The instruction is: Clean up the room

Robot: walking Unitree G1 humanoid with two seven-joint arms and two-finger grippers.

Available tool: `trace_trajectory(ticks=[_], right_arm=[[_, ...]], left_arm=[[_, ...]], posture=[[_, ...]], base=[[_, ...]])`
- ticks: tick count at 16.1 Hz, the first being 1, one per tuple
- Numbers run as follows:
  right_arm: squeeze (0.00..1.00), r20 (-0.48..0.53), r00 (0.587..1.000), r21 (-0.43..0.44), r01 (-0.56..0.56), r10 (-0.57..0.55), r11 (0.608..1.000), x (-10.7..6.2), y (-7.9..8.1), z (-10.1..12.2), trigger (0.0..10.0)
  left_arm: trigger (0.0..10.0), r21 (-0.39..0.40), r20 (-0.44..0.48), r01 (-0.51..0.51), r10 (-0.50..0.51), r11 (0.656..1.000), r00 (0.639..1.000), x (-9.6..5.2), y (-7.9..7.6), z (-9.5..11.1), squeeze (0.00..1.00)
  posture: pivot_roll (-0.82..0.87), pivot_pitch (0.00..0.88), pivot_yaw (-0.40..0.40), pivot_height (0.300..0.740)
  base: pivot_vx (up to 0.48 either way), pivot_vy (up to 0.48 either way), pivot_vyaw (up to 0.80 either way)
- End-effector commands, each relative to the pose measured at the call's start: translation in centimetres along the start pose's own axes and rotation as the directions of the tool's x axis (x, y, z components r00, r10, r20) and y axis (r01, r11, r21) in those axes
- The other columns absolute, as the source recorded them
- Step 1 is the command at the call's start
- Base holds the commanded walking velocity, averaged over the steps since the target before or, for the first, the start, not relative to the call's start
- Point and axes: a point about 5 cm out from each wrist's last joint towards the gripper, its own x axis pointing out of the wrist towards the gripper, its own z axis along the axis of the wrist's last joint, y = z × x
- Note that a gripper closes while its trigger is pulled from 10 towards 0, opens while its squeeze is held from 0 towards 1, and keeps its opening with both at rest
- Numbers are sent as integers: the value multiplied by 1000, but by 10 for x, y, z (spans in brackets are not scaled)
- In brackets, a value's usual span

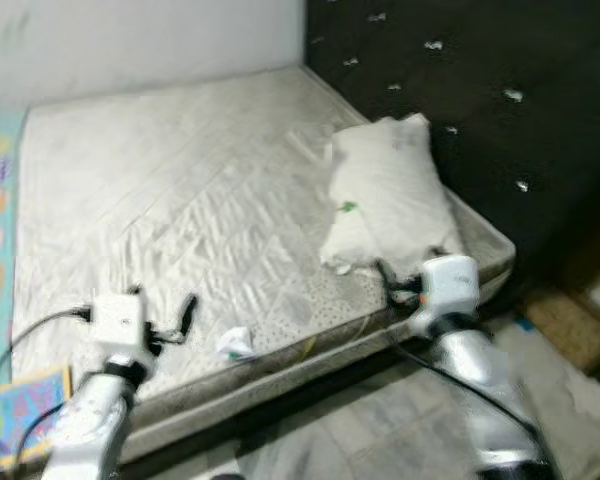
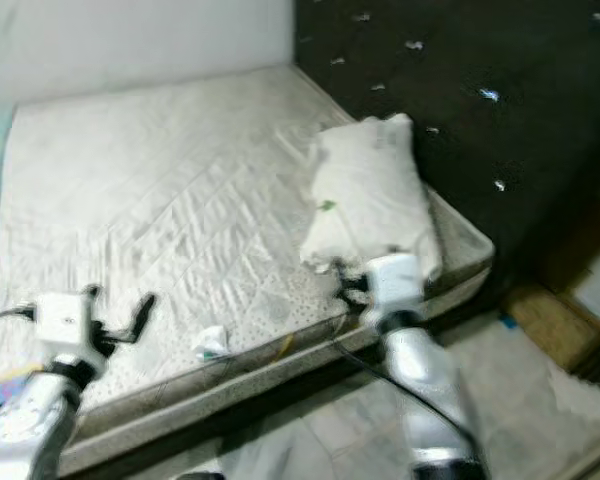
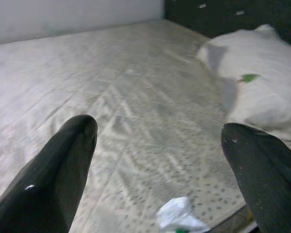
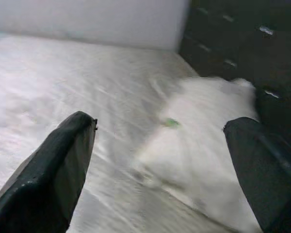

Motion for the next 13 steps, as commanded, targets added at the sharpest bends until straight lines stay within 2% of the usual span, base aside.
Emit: trace_trajectory(ticks=[1, 5, 13], right_arm=[[0, -9, 1000, -9, 4, -4, 1000, -3, -7, -3, 10000], [0, -7, 1000, -13, -8, 8, 1000, -1, -5, -3, 10000], [0, 4, 1000, 0, -16, 16, 1000, 2, -1, -3, 10000]], left_arm=[[10000, -30, -6, 28, -28, 999, 1000, 1, -6, -1, 0], [10000, -28, 1, 53, -53, 998, 999, 1, -11, 0, 0], [10000, -34, 5, 57, -57, 998, 998, 3, -9, 2, 0]], posture=[[77, 76, -45, 740], [84, 68, -49, 740], [85, 62, -41, 740]], base=[[0, 0, 794], [0, 0, 794], [0, 0, 744]])
